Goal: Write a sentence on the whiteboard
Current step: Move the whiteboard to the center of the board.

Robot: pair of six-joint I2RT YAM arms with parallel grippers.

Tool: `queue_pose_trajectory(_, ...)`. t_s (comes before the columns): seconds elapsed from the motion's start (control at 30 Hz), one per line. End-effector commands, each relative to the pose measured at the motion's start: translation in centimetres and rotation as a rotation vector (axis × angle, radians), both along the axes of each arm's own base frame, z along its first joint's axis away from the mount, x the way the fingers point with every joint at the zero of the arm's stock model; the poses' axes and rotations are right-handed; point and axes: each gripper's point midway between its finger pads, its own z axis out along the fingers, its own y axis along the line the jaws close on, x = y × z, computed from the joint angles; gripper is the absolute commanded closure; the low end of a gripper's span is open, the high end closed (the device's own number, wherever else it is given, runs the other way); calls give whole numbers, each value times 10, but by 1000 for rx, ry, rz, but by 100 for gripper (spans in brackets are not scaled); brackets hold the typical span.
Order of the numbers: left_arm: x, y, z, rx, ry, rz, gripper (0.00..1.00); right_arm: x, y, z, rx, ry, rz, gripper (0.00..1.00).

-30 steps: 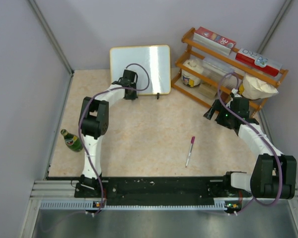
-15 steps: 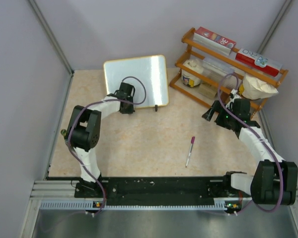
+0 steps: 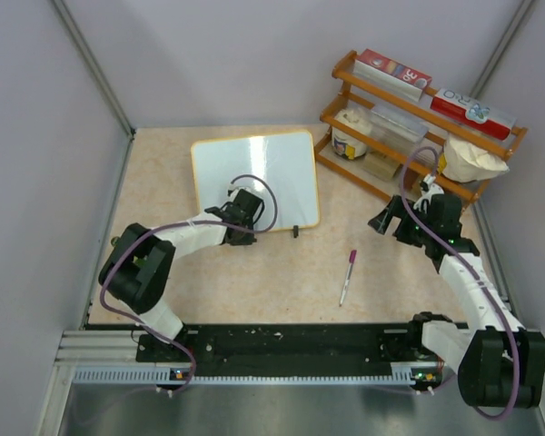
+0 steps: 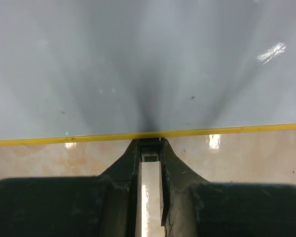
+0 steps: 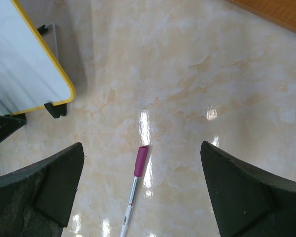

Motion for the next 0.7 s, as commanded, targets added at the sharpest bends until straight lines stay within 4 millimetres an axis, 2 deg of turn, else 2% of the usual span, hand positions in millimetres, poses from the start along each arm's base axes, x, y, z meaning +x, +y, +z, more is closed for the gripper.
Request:
queue_pose_trajectory(0.0, -57, -2, -17, -2, 125, 11, 100, -9, 1, -1, 0, -11, 15, 1)
queue_pose_trajectory(0.17, -89, -19, -25, 15, 149, -20, 100, -18, 7, 0, 18, -32, 39, 1)
queue_pose_trajectory(0.33, -99, -47, -25, 2, 154, -66, 100, -21, 8, -1, 22, -38, 45, 1)
queue_pose_trajectory(0.37, -101, -50, -26, 3, 164, -75, 96, -21, 8, 1, 25, -41, 47, 1)
queue_pose_trajectory(0.4, -104, -53, -27, 3, 176, -80, 84, -22, 9, 0, 26, -37, 50, 1)
queue_pose_trajectory(0.43, -107, -54, -29, 1, 187, -85, 77, -21, 9, 2, 28, -42, 52, 1)
queue_pose_trajectory(0.5, -111, -56, -28, -8, 191, -95, 58, -21, 10, 3, 30, -45, 58, 1)
queue_pose_trajectory(0.57, -114, -56, -24, -16, 185, -104, 45, -20, 11, 4, 31, -55, 67, 1)
queue_pose_trajectory(0.67, -117, -53, -12, -32, 161, -116, 36, -19, 14, 9, 41, -75, 85, 1)
